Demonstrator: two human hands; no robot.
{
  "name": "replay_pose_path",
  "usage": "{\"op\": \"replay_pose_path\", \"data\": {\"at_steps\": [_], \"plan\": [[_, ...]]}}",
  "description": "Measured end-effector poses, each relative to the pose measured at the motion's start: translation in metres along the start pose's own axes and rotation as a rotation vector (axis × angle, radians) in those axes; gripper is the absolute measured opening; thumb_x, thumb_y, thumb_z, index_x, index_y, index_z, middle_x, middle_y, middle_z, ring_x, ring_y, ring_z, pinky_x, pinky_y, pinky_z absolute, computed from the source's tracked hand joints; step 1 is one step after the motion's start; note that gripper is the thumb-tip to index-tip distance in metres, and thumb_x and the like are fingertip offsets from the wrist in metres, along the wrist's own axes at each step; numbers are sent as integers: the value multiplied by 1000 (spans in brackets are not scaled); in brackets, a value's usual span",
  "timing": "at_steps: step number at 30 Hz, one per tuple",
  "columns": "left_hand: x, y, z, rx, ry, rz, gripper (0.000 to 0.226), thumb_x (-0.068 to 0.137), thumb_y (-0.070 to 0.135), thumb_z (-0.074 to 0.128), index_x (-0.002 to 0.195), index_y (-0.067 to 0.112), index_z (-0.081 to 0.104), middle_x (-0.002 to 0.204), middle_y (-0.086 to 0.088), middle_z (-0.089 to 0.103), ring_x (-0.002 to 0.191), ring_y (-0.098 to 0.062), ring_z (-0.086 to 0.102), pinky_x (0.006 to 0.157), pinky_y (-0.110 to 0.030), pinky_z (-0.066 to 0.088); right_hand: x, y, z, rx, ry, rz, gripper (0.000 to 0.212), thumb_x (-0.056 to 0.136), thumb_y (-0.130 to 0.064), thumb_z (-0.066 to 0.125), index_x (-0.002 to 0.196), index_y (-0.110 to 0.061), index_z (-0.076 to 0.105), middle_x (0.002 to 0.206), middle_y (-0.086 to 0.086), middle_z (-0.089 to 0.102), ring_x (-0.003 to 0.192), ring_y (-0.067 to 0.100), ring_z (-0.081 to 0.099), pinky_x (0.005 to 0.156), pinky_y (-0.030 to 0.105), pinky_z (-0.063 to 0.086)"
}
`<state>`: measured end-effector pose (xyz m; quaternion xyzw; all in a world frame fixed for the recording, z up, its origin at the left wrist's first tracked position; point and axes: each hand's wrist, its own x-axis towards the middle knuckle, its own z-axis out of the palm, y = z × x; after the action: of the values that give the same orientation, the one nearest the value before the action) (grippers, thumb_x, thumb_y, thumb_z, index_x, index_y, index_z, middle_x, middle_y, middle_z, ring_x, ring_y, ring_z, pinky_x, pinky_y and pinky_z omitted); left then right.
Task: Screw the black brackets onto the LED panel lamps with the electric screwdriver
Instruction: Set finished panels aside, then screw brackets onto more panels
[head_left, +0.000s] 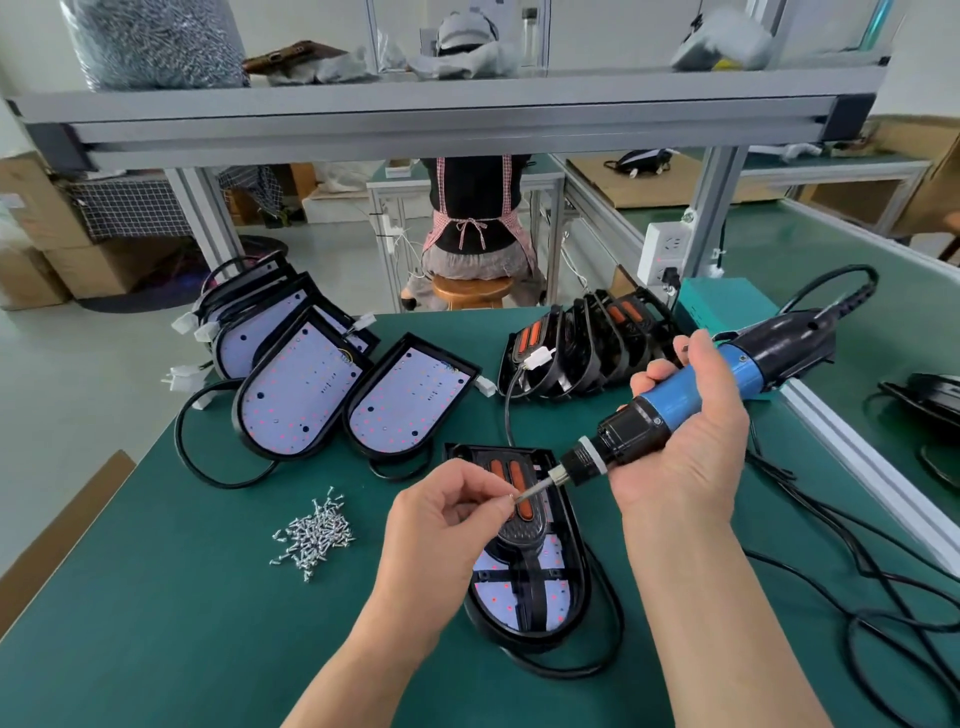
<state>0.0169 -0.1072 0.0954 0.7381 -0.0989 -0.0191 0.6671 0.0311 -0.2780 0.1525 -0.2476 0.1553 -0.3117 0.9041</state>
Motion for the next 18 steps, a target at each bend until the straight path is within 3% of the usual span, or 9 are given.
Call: {"op": "replay_pose_path", "data": {"at_steps": [9,18], "plan": [[-3,2,3,-143,18,-37,25,83,-5,73,77,19,74,78,-6,75,75,-11,69,72,-16,52,-2,-1,0,-42,53,-46,25,89,-30,74,104,-21,55,66,-7,57,59,8,52,50,18,45],[-3,-2,6,-130,44,-5,26,83,-5,73,76,20,74,76,-4,74,74,-12,69,72,-17,53,0,2,-2,-56,68,-61,20,88,-29,75,97,-24,57,66,-7,58,60,9,53,51,18,46]]}}
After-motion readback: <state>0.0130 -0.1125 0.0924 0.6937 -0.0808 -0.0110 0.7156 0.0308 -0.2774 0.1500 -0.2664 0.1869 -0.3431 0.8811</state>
